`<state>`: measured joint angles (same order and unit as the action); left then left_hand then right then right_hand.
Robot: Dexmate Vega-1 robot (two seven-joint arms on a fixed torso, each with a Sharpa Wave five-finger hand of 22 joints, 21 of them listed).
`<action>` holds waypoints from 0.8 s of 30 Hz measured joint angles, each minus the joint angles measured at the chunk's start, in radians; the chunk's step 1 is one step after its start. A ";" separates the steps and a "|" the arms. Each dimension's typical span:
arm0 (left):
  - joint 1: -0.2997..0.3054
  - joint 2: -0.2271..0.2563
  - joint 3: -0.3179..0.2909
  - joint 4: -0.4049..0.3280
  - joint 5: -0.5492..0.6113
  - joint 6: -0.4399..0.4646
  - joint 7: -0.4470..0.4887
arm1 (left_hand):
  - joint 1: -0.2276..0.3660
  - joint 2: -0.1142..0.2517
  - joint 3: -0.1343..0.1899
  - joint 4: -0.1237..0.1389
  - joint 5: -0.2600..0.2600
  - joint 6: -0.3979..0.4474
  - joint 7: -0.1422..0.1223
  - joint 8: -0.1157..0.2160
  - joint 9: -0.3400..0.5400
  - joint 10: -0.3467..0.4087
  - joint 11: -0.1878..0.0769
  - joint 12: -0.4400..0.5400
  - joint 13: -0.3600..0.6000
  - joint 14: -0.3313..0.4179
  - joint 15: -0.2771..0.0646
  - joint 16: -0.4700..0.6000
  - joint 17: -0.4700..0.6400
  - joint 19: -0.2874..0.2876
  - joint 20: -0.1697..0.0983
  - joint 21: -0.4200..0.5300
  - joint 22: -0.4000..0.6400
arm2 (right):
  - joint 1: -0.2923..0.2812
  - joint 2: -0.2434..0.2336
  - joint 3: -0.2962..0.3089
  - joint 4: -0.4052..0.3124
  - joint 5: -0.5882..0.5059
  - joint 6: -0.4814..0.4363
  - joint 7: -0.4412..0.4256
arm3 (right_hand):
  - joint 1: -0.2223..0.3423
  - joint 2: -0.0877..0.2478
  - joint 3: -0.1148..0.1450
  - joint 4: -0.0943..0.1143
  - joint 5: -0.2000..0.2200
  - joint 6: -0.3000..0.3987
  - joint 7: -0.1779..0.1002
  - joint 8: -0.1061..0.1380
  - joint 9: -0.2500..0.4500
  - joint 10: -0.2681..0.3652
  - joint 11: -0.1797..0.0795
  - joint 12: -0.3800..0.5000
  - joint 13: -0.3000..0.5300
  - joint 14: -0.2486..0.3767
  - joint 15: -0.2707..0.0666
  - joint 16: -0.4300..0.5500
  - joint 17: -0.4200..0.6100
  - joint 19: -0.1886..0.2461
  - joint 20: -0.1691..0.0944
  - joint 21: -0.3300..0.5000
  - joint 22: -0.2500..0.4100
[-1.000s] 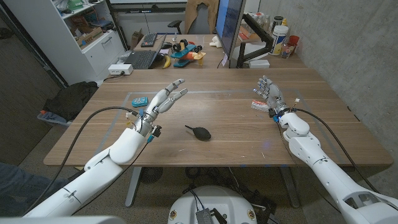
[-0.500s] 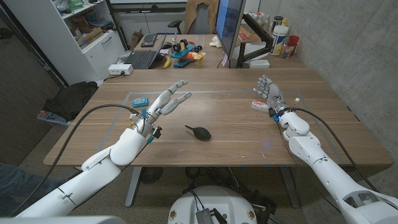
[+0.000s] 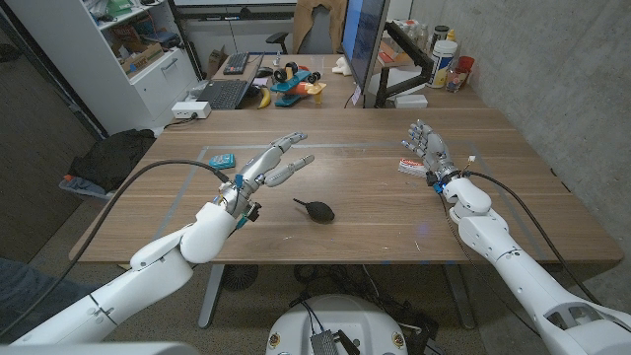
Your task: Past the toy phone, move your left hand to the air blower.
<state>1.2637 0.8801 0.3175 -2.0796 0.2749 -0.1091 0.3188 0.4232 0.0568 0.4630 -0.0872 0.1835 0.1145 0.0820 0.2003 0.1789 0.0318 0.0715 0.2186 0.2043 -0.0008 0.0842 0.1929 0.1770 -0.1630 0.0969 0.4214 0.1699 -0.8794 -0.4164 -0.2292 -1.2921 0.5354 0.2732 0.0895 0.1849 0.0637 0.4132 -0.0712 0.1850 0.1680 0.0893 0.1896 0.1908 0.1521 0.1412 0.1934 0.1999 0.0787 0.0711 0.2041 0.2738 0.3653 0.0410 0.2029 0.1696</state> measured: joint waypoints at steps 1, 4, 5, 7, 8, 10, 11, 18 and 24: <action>0.000 0.000 0.000 0.000 0.006 0.008 -0.001 | 0.000 0.000 0.000 0.000 0.000 0.000 0.000 0.000 0.000 0.000 0.000 0.000 0.000 0.000 0.000 0.000 0.000 0.000 0.000 0.000 0.000 | 0.000 0.000 0.000 0.001 0.000 0.000 0.000 | 0.000 0.000 -0.005 0.000 0.000 0.000 0.000 0.000 0.000 0.000 0.000 0.000 0.000 0.000 0.000 0.000 0.000 0.000 0.000 0.000 0.000; 0.000 0.000 0.000 0.000 0.024 0.035 -0.005 | 0.000 0.000 0.004 -0.004 0.000 0.004 -0.004 0.000 0.000 0.000 0.000 0.000 0.000 0.000 0.000 0.000 0.000 0.010 0.010 0.000 0.000 | 0.000 0.000 0.000 0.003 0.000 0.000 0.000 | 0.000 0.000 -0.008 0.000 0.000 0.000 0.000 0.000 0.000 0.000 0.000 0.000 0.000 0.000 0.000 0.000 0.000 0.000 0.000 0.000 0.000; -0.010 0.016 0.019 -0.022 0.029 0.041 -0.006 | 0.000 0.000 0.001 -0.008 0.000 0.006 -0.005 0.000 0.000 0.000 0.000 0.000 0.000 0.001 -0.001 0.000 0.000 0.013 0.013 0.000 0.000 | 0.000 0.000 0.000 0.003 0.001 0.000 0.002 | 0.000 0.000 -0.007 0.000 0.000 0.000 0.000 0.000 0.000 0.000 0.000 0.000 0.000 0.000 0.000 0.000 0.000 0.000 0.000 0.000 0.000; -0.013 0.024 0.026 -0.031 0.038 0.053 -0.008 | 0.004 -0.004 0.000 -0.008 0.000 0.006 -0.006 0.000 0.001 0.005 -0.005 0.000 0.000 0.004 -0.004 0.000 0.000 0.016 0.017 0.000 0.000 | 0.000 0.000 0.001 0.004 0.002 0.001 0.003 | 0.000 0.000 -0.007 0.000 0.000 0.000 0.000 0.000 0.000 0.000 0.000 0.000 0.000 0.000 0.000 0.000 0.000 0.000 0.000 0.000 0.000; -0.014 0.026 0.028 -0.034 0.046 0.063 -0.009 | 0.004 -0.004 0.000 -0.008 0.000 0.009 -0.009 0.000 0.004 0.005 -0.005 0.000 0.000 0.004 -0.004 0.000 0.000 0.016 0.017 0.000 0.000 | -0.001 0.000 0.001 0.004 0.002 0.001 0.003 | 0.000 0.000 -0.007 0.000 0.000 0.000 0.000 0.000 0.000 0.000 0.000 0.000 0.000 0.000 0.000 0.000 0.000 0.000 0.000 0.000 0.000; -0.016 0.034 0.034 -0.043 0.052 0.070 -0.009 | 0.009 0.001 0.000 -0.008 0.000 0.013 -0.013 0.000 0.005 0.005 -0.005 0.004 0.000 0.007 -0.007 0.000 0.000 0.020 0.020 0.000 0.000 | -0.001 0.000 0.001 0.005 0.003 0.002 0.003 | 0.000 0.000 -0.007 0.000 0.000 0.000 0.000 0.000 0.000 0.000 0.000 0.000 0.000 0.000 0.000 0.000 0.000 0.000 0.000 0.000 0.000; -0.017 0.038 0.036 -0.047 0.059 0.079 -0.009 | 0.009 0.001 0.002 -0.010 0.000 0.012 -0.012 0.000 0.005 0.005 -0.005 0.004 0.000 0.007 -0.007 0.000 0.000 0.021 0.022 0.000 0.000 | -0.001 0.000 0.001 0.005 0.003 0.002 0.003 | 0.000 0.000 -0.007 0.000 0.000 0.000 0.000 0.000 0.000 0.000 0.000 0.000 0.000 0.000 0.000 0.000 0.000 0.000 0.000 0.000 0.000; -0.017 0.059 0.046 -0.068 0.098 0.118 0.001 | 0.009 0.001 -0.001 -0.015 0.000 0.012 -0.012 0.000 0.005 0.016 -0.005 0.004 0.000 0.013 -0.013 0.000 0.000 0.021 0.022 0.000 0.000 | -0.003 0.001 0.003 0.006 0.004 0.004 0.004 | 0.000 0.000 -0.007 0.000 0.000 0.000 0.000 0.000 0.000 0.000 0.000 0.000 0.000 0.000 0.000 0.000 0.000 0.000 0.000 0.000 0.000; -0.008 0.099 0.062 -0.112 0.131 0.158 0.015 | 0.013 -0.003 0.003 -0.019 0.000 0.022 -0.014 0.000 0.005 0.017 -0.006 0.004 0.000 0.018 -0.008 0.000 0.000 0.028 0.029 0.000 0.000 | -0.003 0.002 0.003 0.008 0.005 0.008 0.006 | 0.000 0.000 -0.007 0.000 0.000 0.000 0.000 0.000 0.000 0.000 0.000 0.000 0.000 0.000 0.000 0.000 -0.003 0.000 0.000 0.000 0.000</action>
<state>1.2559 0.9795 0.3797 -2.1911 0.4060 0.0486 0.3338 0.4364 0.0541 0.4659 -0.1066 0.1835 0.1364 0.0680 0.2003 0.1840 0.0483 0.0655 0.2229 0.2045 0.0169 0.0767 0.1929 0.1771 -0.1347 0.1255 0.4210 0.1698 -0.8820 -0.4147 -0.2259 -1.2839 0.5404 0.2815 0.0951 0.1849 0.0636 0.4058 -0.0716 0.1850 0.1680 0.0893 0.1897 0.1909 0.1520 0.1411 0.1934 0.2000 0.0787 0.0711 0.2041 0.2710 0.3653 0.0410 0.2029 0.1697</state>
